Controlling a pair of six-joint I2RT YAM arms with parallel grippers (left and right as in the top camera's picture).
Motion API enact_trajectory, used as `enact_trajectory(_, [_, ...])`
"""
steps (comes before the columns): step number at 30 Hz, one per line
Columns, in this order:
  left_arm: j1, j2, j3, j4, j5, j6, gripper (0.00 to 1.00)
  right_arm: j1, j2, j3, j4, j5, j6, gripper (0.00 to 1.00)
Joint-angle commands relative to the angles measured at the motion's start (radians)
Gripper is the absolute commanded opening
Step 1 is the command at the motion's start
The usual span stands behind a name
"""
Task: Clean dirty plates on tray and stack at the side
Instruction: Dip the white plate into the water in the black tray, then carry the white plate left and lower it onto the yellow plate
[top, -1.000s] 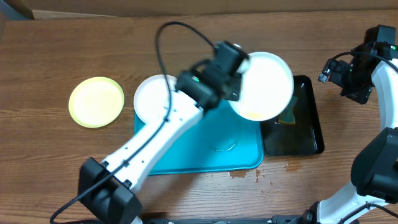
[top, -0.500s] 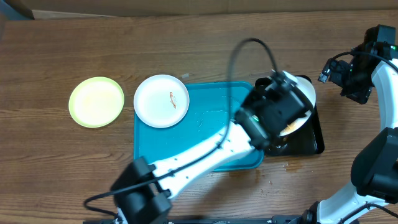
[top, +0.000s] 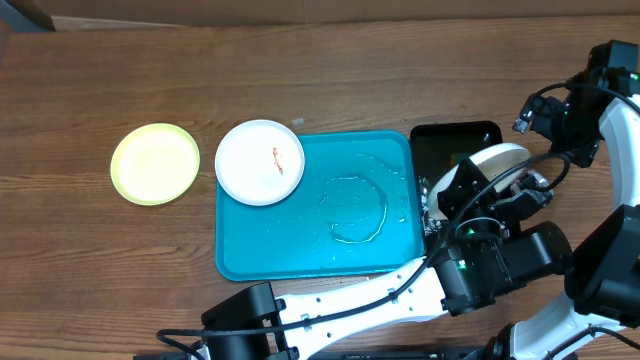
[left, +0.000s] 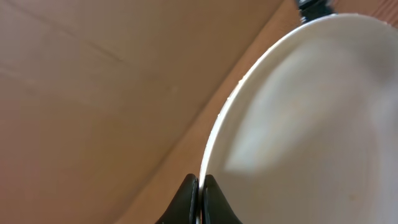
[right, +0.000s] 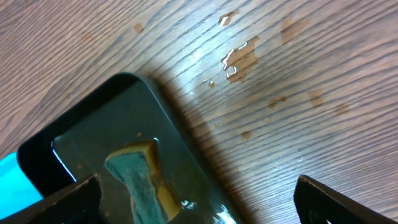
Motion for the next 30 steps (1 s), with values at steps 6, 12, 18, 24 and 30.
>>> enact_trajectory(6, [-0.008,-0.013,0.018,0.018,-0.142,0.044,0.04,0.003,-0.006,0.008,0.003,-0.003,0.002,1.0])
enact_trajectory(12, [0.012,-0.013,0.018,-0.004,-0.099,-0.114,0.04,0.003,-0.006,0.008,0.003,-0.003,0.002,1.0])
enact_trajectory(18, [0.107,-0.013,0.018,-0.165,0.196,-0.328,0.04,0.003,-0.006,0.008,0.003,-0.003,0.002,1.0])
enact_trajectory(24, [0.338,-0.04,0.019,-0.259,0.691,-0.559,0.04,0.003,-0.006,0.008,0.003,-0.003,0.002,1.0])
enact_trajectory(30, [0.76,-0.073,0.019,-0.322,1.383,-0.625,0.04,0.003,-0.006,0.008,0.003,-0.003,0.001,1.0])
